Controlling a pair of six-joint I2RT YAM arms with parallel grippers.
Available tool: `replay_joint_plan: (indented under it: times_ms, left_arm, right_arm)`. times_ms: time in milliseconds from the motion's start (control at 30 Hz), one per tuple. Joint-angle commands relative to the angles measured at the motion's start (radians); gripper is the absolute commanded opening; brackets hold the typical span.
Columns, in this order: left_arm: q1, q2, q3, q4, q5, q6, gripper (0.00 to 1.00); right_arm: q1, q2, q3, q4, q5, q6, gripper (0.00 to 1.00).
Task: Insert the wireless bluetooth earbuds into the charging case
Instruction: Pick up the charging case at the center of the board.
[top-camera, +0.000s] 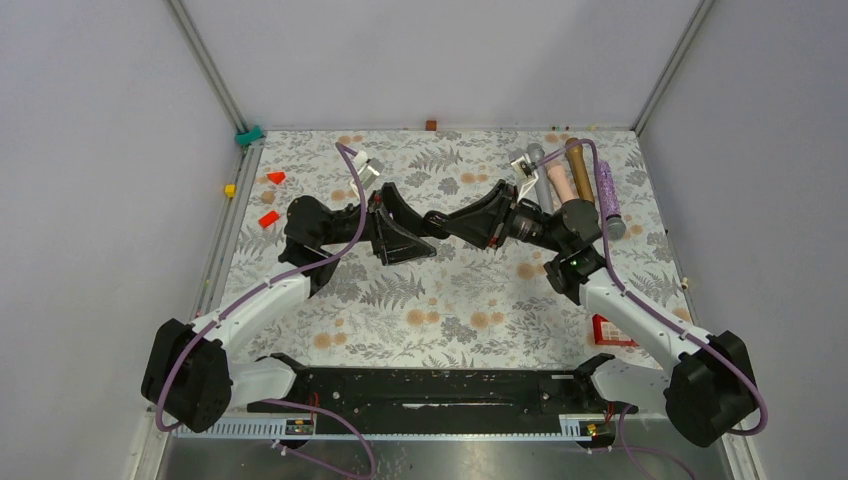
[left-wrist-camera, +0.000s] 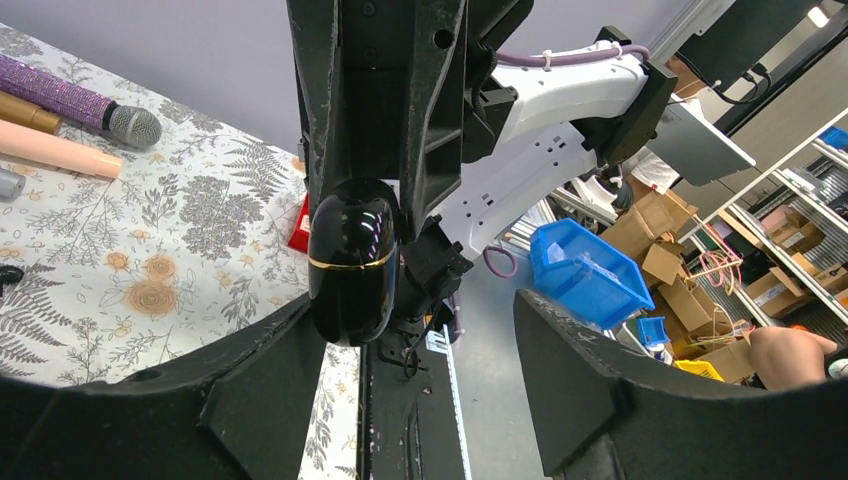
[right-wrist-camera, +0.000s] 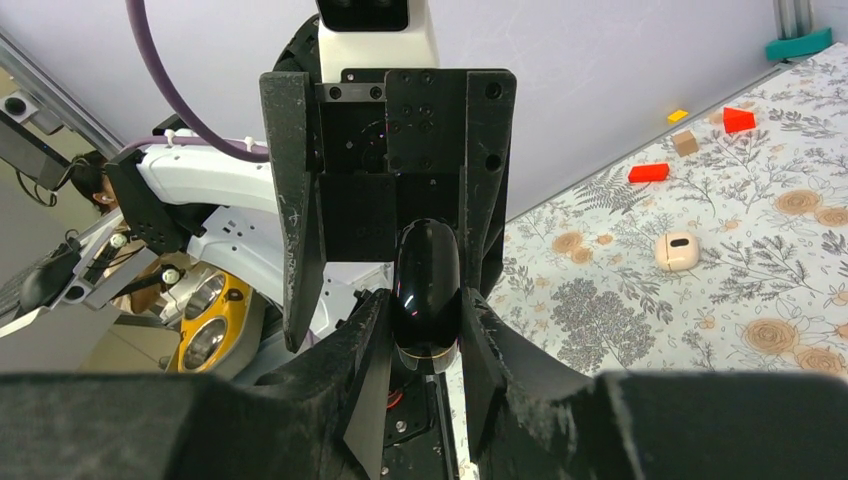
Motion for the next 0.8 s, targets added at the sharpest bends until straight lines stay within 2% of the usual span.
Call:
replay_joint_plan:
  times_ms: [0,133,333,767]
  left_arm:
    - [-0.008,0.002,0.042,0.032,0.022,0.014,0.68]
    - [-0.010,0.001,0.042,0.025,0.021,0.020,0.65]
    - [-0.010,0.007,0.051,0.008,0.021,0.028,0.56]
    - [-0.014,0.010,0.056,-0.048,0.016,0.065,0.53]
  right_arm:
    - [0.015,0.006,0.007,0.099,0.028,-0.012,0.28]
    - [0.019,0.009,0.003,0.104,0.029,-0.014,0.28]
    - [0.030,0.011,0.004,0.102,0.023,-0.020,0.28]
    - [0.044,0.018,0.003,0.112,0.037,-0.032,0.28]
